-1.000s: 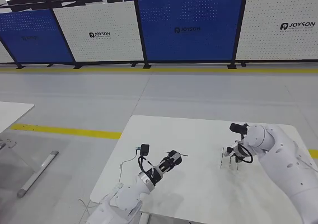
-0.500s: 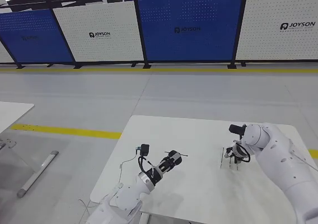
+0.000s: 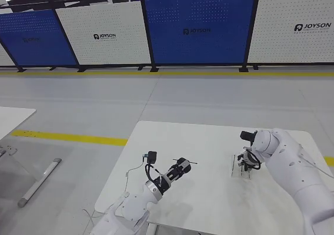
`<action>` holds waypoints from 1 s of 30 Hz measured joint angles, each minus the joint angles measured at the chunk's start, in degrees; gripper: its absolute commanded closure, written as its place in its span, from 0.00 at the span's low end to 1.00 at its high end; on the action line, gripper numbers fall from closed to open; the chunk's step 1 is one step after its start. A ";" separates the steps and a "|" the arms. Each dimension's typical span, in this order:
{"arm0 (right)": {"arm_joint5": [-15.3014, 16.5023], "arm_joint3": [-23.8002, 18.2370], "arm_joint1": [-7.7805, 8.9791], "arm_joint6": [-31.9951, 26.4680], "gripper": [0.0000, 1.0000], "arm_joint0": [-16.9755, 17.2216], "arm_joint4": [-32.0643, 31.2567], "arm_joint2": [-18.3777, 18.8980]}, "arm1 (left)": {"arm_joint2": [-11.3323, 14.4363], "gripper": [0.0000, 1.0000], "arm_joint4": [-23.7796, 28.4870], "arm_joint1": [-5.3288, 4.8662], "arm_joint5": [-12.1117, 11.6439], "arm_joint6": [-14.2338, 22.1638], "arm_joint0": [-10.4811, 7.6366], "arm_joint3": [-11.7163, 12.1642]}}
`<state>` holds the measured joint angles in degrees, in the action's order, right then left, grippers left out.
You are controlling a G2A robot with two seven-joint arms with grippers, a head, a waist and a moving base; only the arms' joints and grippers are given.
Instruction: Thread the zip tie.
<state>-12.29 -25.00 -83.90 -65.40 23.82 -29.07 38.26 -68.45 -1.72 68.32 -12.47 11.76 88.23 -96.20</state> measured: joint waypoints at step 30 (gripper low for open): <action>4.23 11.07 -5.15 1.54 1.00 -3.88 -0.14 -0.87 | 0.00 1.00 0.00 0.00 0.00 0.00 0.00 0.00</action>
<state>-8.06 -13.93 -89.05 -63.87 19.94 -29.21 37.39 -68.45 -1.72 68.32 -12.47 11.76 88.23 -96.20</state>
